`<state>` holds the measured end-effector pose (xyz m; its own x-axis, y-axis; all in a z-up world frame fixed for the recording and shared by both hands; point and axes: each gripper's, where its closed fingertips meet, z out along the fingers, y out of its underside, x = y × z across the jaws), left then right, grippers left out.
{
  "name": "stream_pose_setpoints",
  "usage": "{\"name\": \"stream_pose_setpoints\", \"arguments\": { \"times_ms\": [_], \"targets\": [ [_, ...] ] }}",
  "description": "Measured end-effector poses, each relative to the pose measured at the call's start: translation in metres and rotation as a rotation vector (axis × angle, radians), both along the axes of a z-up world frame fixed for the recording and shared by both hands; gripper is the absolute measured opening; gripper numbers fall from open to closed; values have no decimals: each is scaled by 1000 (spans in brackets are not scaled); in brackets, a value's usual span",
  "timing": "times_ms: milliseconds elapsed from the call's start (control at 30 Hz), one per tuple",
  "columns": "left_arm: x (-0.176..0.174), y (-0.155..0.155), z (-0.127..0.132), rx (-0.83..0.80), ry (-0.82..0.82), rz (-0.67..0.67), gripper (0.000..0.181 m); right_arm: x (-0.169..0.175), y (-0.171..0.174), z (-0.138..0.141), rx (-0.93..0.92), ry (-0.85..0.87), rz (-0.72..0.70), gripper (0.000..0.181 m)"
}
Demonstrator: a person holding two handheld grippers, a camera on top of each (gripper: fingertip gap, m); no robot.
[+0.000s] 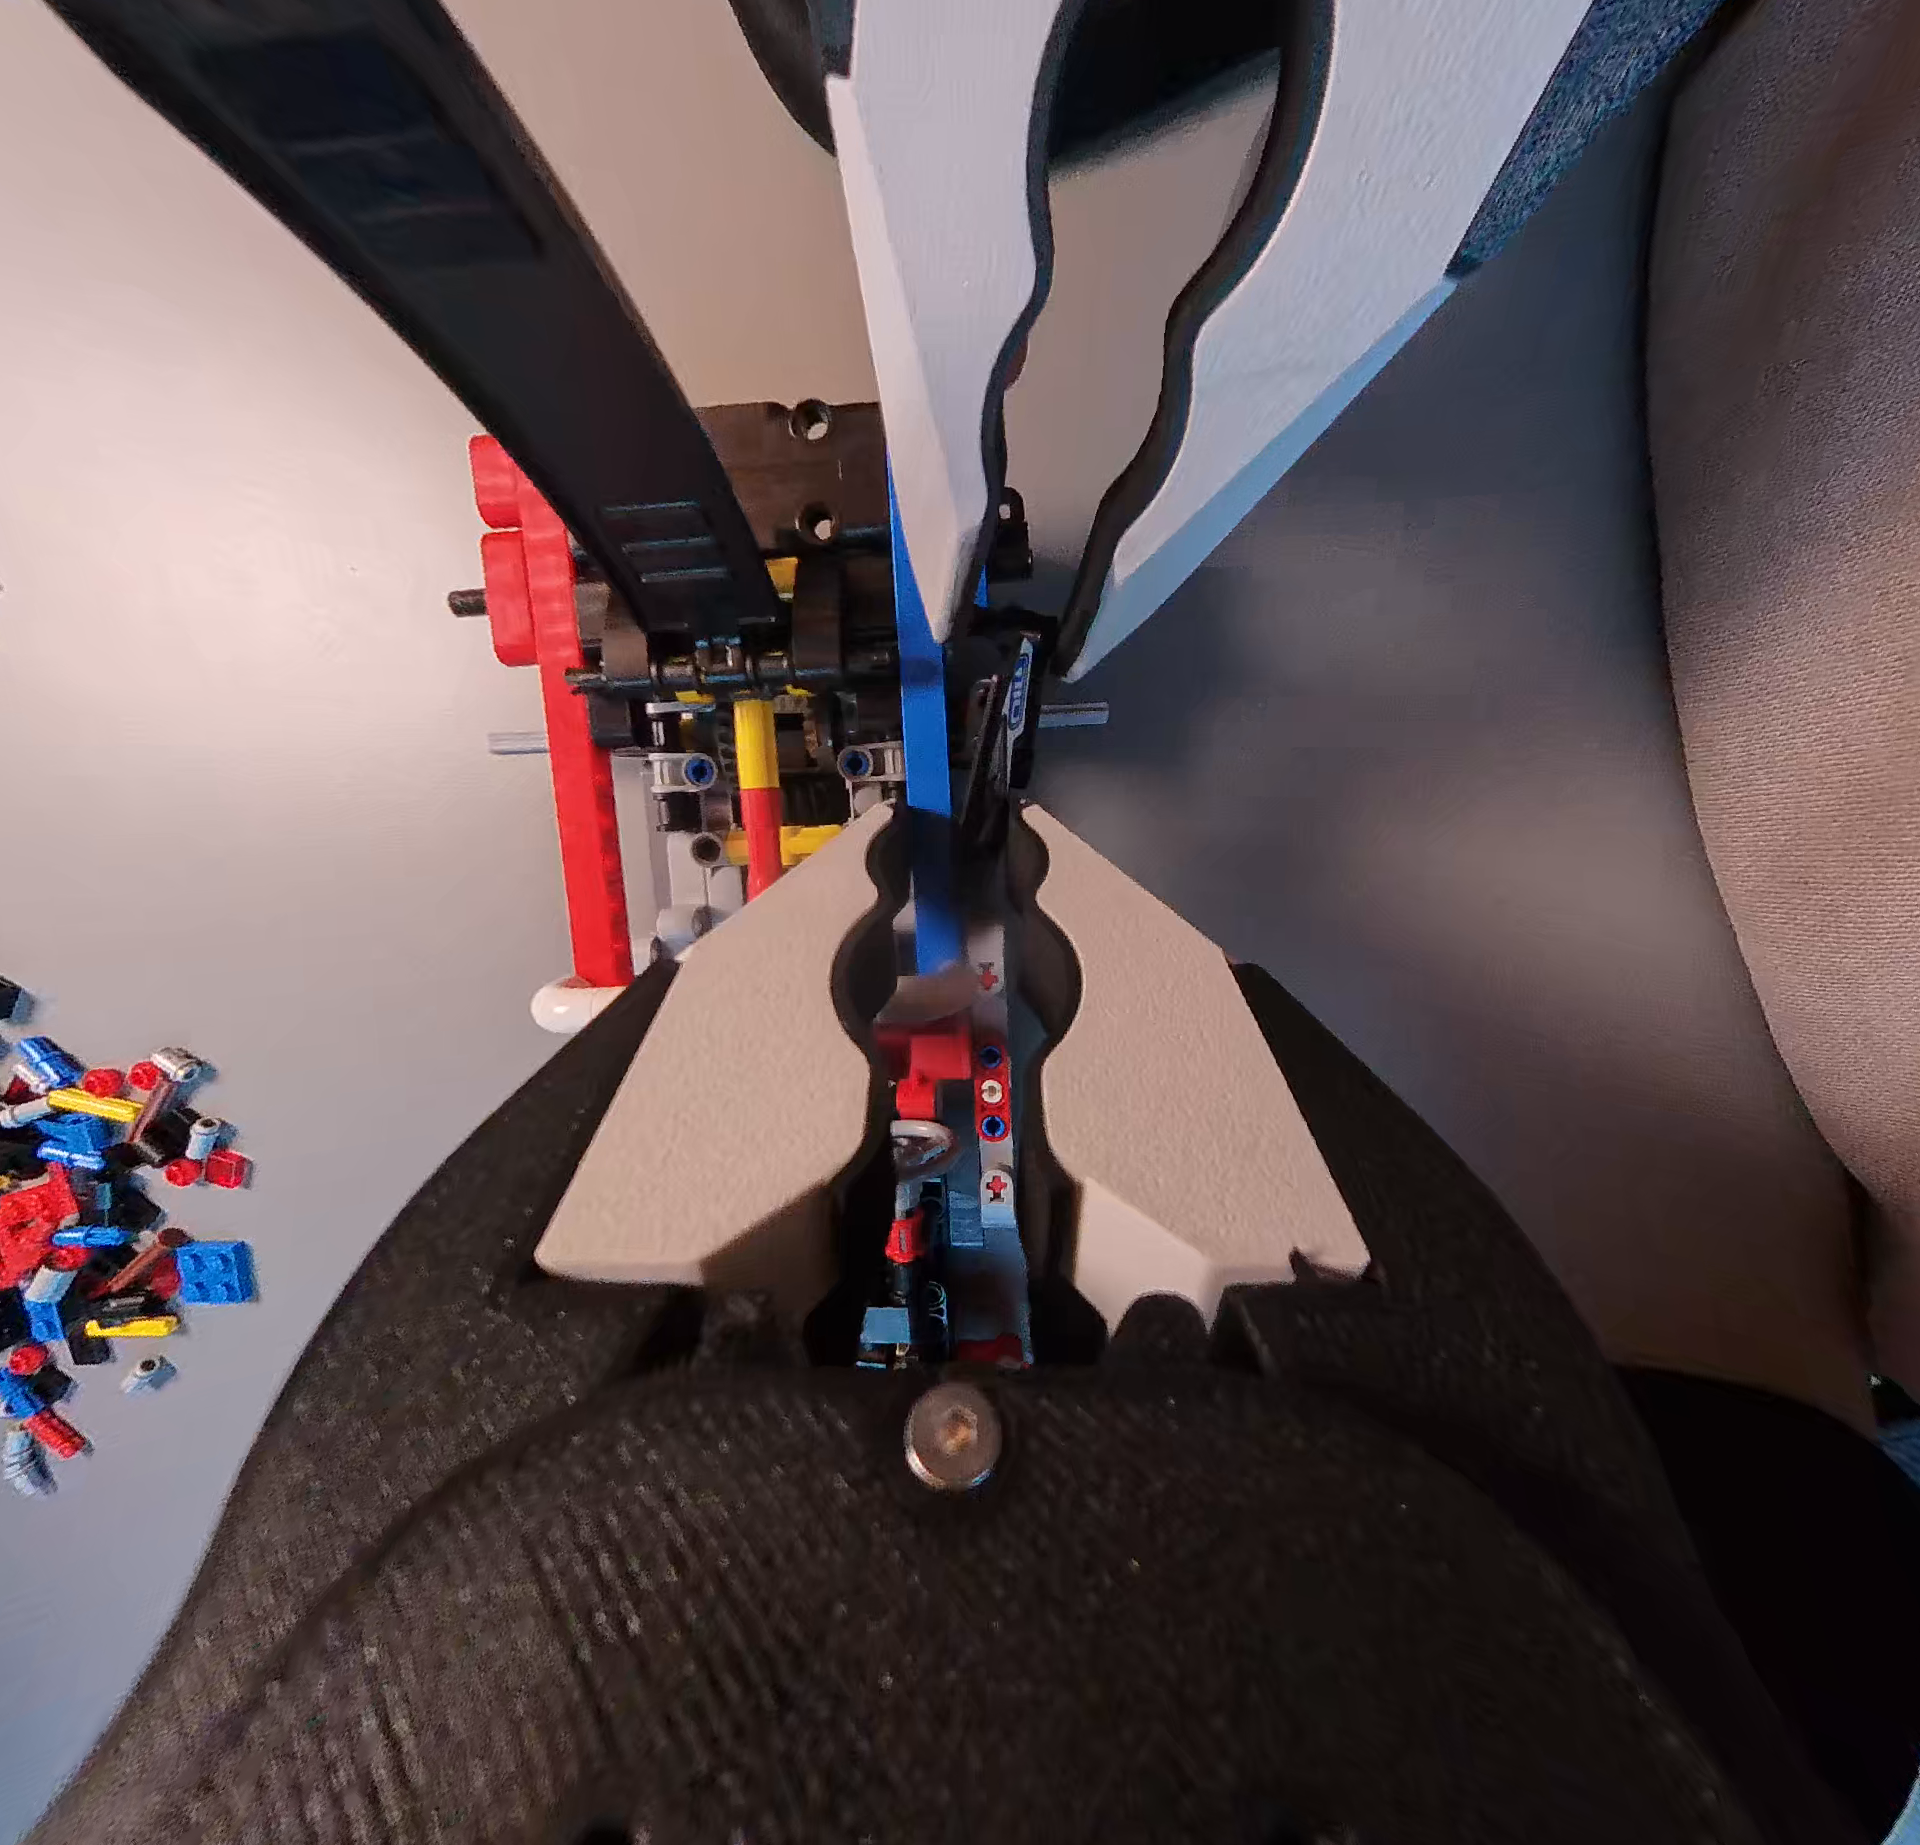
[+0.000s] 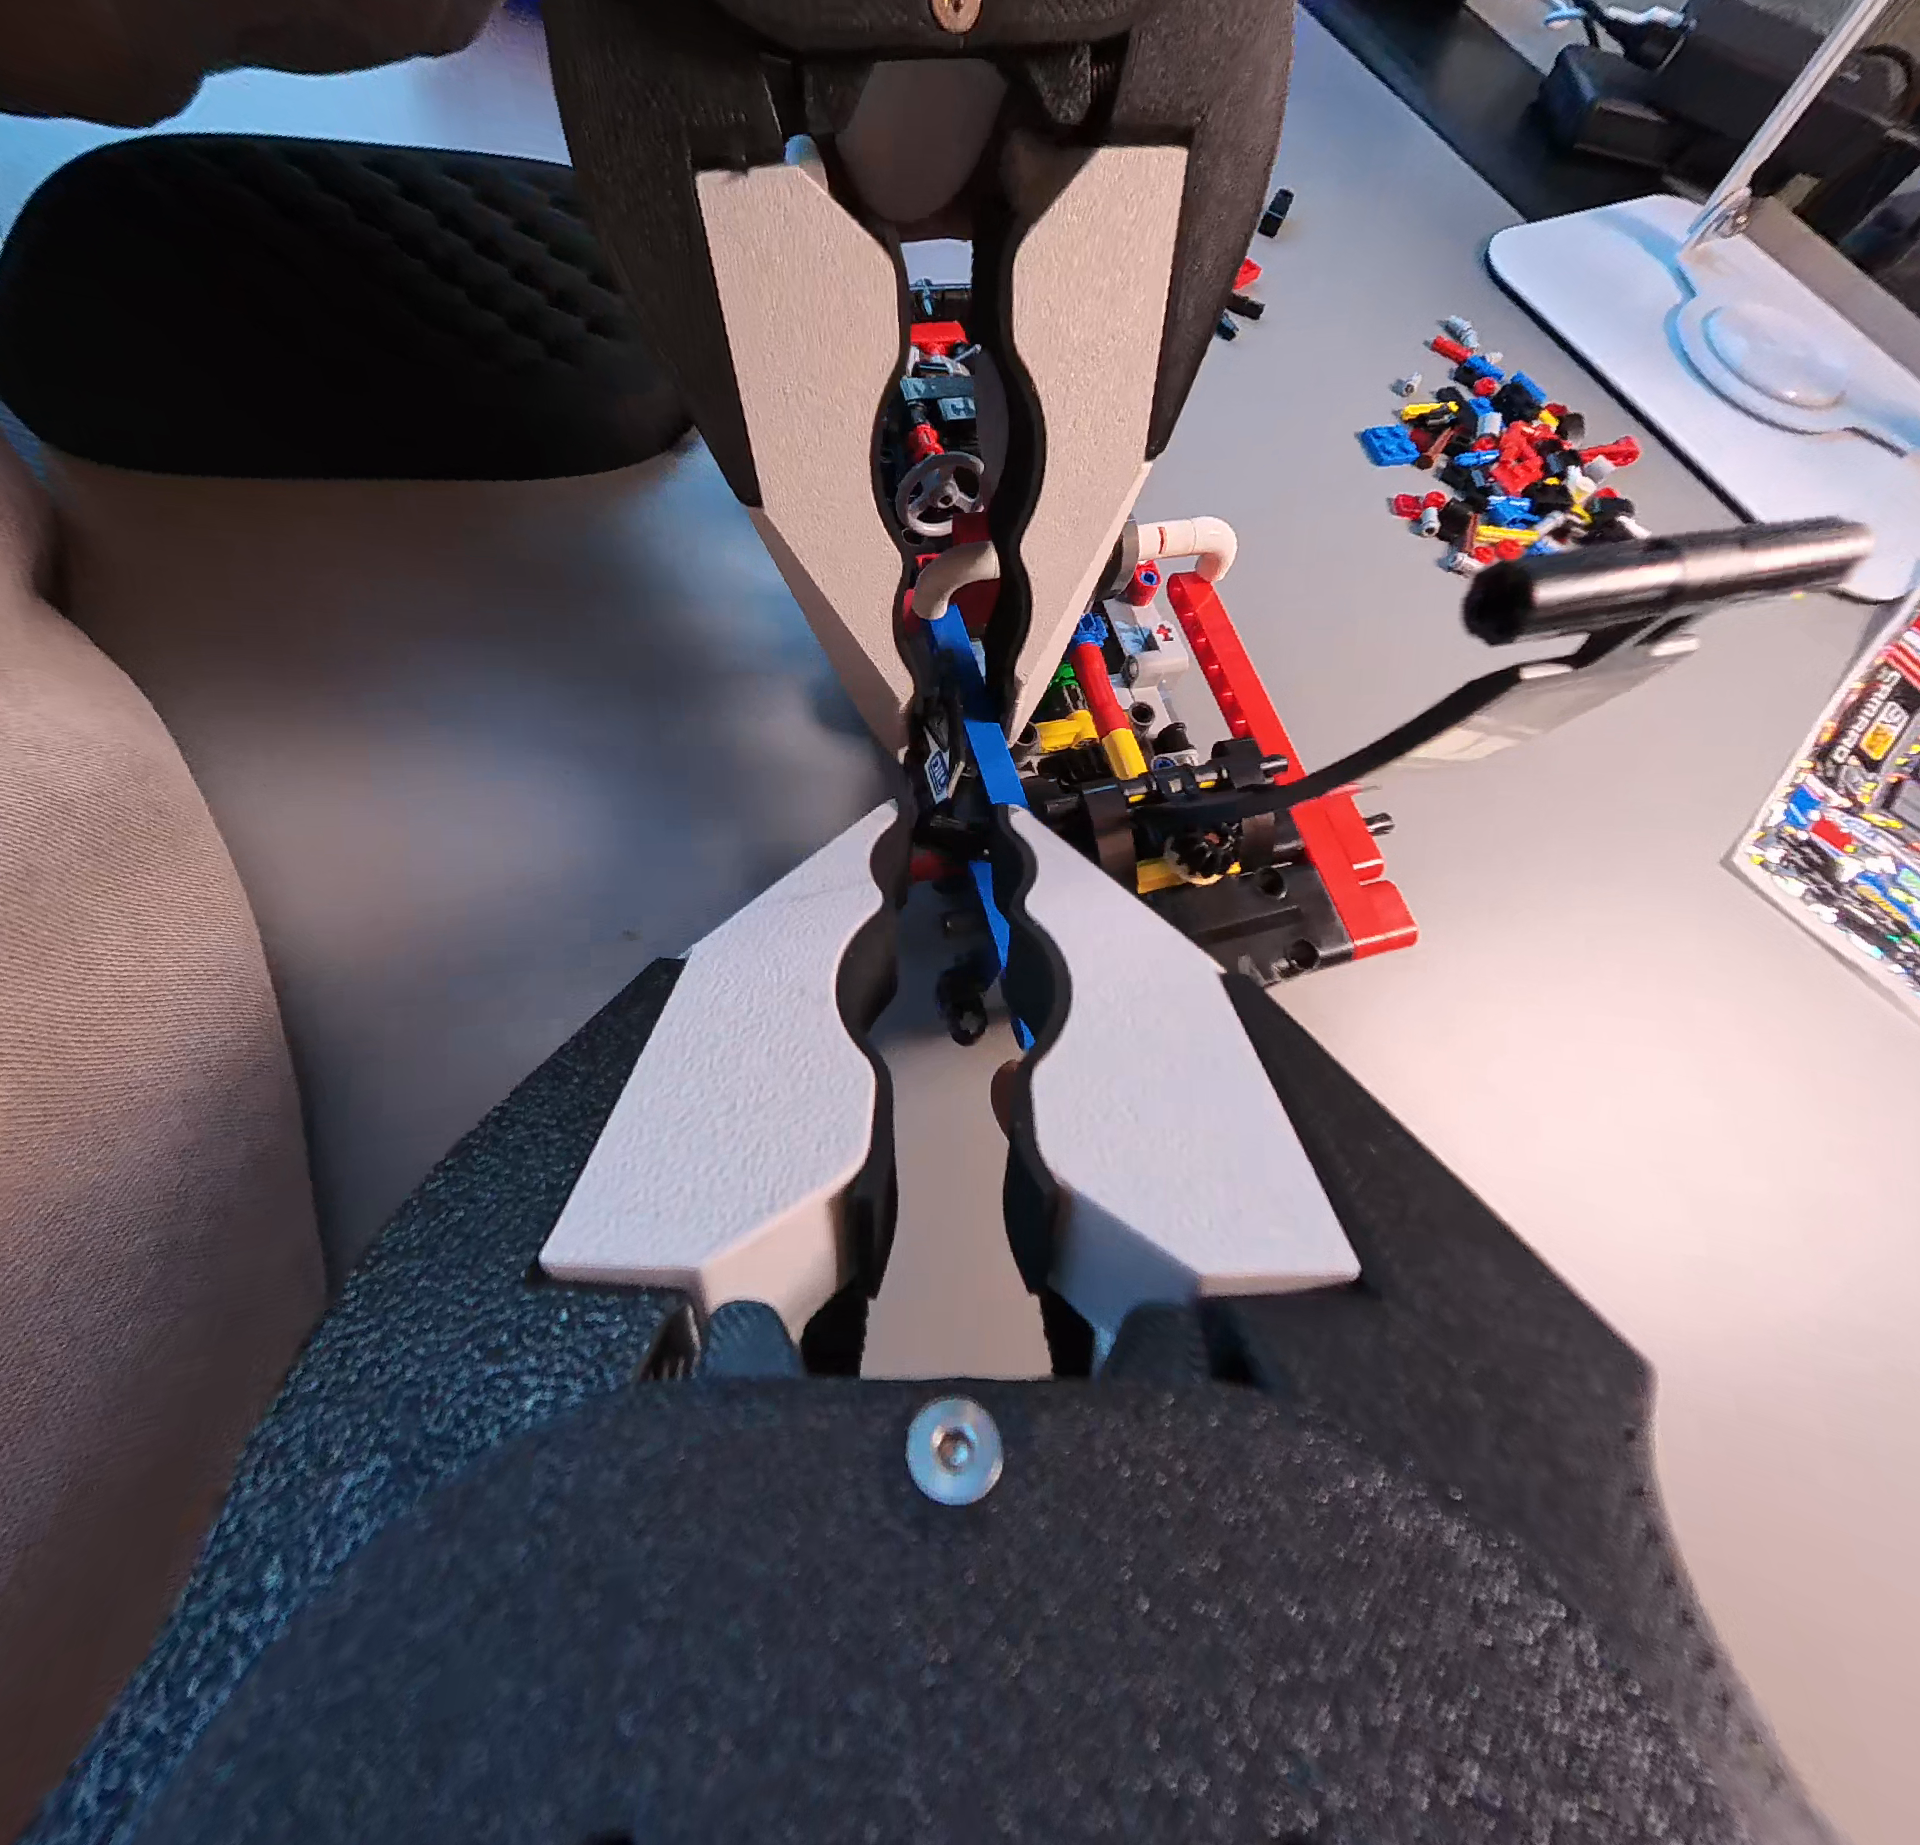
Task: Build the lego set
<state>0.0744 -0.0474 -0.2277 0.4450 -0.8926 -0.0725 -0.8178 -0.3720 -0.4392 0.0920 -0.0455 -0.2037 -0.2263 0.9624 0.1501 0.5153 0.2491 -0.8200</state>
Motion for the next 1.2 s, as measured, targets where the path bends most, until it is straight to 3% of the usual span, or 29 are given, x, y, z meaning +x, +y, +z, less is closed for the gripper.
{"name": "stream_pose_setpoints", "arguments": {
  "times_ms": [200,500,800,1033,1200],
  "targets": [
    [0,2,0,26,13,9,15,4,-3,5,20,3,27,0],
    [-6,3,2,145,-16,-2,16,0,-4,3,38,80,78,0],
    [-2,-6,18,213,-136,-38,14,-1,-14,3,75,164,215,0],
    [-6,-15,13,177,-91,-59,7,-2,-12,0,131,105,255,0],
    [-10,-45,10,63,-140,-64,11,11,-29,-1,74,35,298,1]
  ]
}}
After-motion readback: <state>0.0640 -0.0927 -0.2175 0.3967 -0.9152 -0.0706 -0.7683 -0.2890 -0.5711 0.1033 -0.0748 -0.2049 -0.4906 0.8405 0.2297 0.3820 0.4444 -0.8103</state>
